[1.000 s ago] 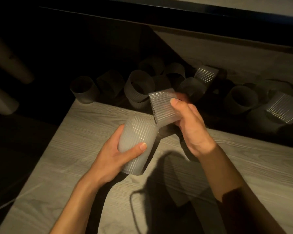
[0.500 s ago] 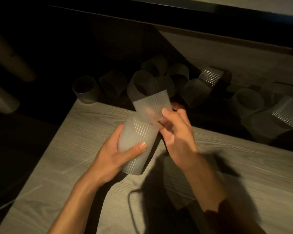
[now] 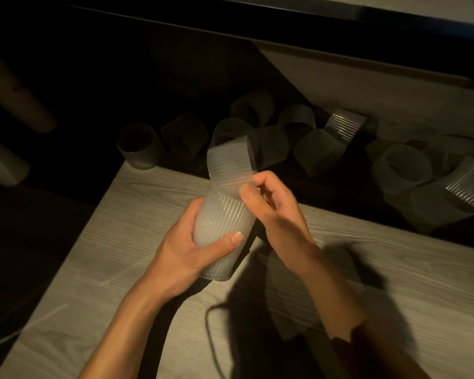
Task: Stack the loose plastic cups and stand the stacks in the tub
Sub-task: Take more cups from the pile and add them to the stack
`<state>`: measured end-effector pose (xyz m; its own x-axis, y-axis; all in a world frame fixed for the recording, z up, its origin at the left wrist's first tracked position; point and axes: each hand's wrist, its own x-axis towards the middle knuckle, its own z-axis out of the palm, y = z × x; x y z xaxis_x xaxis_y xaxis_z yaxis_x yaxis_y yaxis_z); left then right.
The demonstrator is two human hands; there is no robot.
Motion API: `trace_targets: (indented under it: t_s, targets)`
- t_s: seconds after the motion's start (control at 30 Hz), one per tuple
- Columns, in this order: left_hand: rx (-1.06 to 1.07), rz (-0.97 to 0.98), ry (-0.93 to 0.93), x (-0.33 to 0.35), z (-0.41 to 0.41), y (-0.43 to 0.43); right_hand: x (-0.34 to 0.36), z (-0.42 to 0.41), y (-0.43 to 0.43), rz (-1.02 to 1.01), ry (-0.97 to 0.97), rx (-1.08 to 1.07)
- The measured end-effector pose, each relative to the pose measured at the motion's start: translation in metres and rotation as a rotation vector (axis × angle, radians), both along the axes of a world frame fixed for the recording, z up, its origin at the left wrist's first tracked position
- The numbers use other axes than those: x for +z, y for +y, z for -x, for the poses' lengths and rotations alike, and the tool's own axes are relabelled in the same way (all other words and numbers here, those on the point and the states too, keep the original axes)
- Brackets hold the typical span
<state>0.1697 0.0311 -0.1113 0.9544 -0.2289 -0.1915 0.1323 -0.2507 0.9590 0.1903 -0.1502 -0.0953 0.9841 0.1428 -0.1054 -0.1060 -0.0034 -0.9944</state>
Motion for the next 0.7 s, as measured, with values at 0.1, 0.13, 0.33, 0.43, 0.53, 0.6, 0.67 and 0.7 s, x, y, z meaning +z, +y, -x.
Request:
trace_targets:
  t_s: [0.1, 0.13, 0.33, 0.43, 0.53, 0.6, 0.67, 0.7]
  targets:
    - [0.009, -0.004, -0.003, -0.002, -0.001, 0.001, -0.002, -0.003, 0.000, 0.098, -0.044, -0.004]
    - [0.010, -0.010, -0.003, -0.002, -0.001, 0.003, -0.003, -0.004, -0.001, 0.113, -0.053, -0.007]
    - [-0.068, -0.120, -0.014, 0.002, -0.004, 0.013, -0.004, -0.014, -0.019, 0.081, -0.131, 0.060]
    - [-0.102, -0.265, -0.082, 0.007, -0.006, 0.015, 0.004, -0.020, -0.030, 0.138, -0.129, 0.167]
    - [-0.075, -0.315, -0.123, 0.010, -0.008, 0.016, 0.007, -0.026, -0.032, 0.182, -0.067, 0.256]
    - [-0.056, -0.321, -0.125, 0.009, -0.009, 0.016, 0.009, -0.028, -0.030, 0.177, -0.025, 0.274]
    - [-0.045, -0.332, -0.116, 0.009, -0.010, 0.017, 0.012, -0.028, -0.028, 0.204, -0.008, 0.282]
    - [-0.046, -0.344, -0.116, 0.009, -0.011, 0.018, 0.013, -0.028, -0.028, 0.239, -0.017, 0.302]
